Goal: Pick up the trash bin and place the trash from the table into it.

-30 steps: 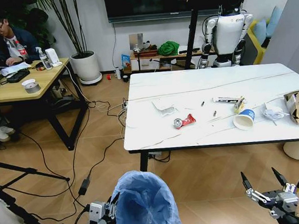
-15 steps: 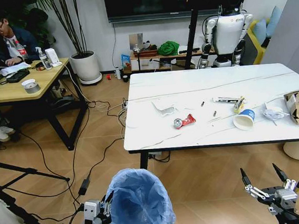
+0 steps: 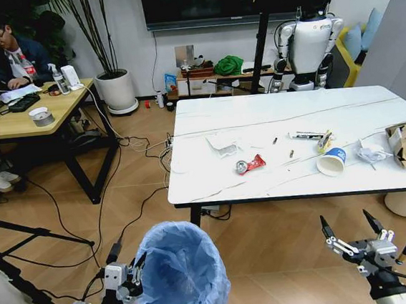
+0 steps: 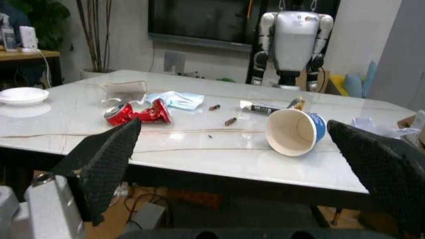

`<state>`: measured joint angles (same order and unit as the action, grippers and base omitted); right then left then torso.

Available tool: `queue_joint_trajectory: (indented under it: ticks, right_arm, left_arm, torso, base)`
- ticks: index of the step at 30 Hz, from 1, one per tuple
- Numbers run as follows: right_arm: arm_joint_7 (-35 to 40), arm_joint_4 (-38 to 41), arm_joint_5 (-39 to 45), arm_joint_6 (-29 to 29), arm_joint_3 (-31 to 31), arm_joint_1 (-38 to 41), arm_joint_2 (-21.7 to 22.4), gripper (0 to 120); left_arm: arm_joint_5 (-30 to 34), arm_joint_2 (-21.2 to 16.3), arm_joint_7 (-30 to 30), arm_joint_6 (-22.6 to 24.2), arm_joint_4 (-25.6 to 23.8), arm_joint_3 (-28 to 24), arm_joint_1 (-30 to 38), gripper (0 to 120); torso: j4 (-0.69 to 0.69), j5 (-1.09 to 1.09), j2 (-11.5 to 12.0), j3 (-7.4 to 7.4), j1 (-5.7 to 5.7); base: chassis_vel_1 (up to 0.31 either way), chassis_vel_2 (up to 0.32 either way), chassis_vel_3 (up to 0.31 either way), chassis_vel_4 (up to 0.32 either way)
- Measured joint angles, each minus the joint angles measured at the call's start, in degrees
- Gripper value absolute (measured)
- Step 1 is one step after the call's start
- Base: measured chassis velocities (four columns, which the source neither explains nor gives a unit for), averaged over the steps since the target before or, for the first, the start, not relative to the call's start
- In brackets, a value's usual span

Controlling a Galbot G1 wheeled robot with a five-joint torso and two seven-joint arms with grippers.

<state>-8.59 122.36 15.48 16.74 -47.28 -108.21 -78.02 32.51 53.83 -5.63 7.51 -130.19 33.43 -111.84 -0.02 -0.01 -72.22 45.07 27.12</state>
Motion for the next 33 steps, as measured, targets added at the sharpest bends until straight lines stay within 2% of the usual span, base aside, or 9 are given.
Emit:
queue_joint_trajectory:
  ticks: [14,19,25,33]
  right_arm:
    - [1.2,-2.6,7.1,-4.2,3.2,6.0,6.7,100]
    - [2.3,-6.6,9.3,-4.9,7.5,11.2,13.8,100]
    - [2.9,-9.6,11.4,-5.6,12.6,17.3,19.4,100]
    - [3.9,-12.8,12.7,-5.7,19.3,25.2,24.4,100]
  left_arm:
    - [-2.9,4.5,0.1,-0.5,-1.5,2.8,-3.2,0]
    - [-5.2,7.6,0.4,-1.6,-1.7,5.0,-5.5,0]
    - [-5.6,9.4,1.0,-1.8,-2.1,7.2,-7.4,0]
    - [-3.2,7.9,1.3,-0.6,-3.4,9.3,-8.5,0]
  torso:
    - [0.01,0.01,0.1,-0.06,-0.05]
    - [0.01,0.02,0.1,-0.08,-0.07]
    - [0.02,0.01,0.2,-0.09,-0.08]
    - [0.01,0.02,0.2,-0.1,-0.09]
  base:
    - [0.0,0.0,0.0,0.0]
    - [0.0,0.0,0.0,0.0]
    - [0.0,0.0,0.0,0.0]
    - [0.0,0.0,0.0,0.0]
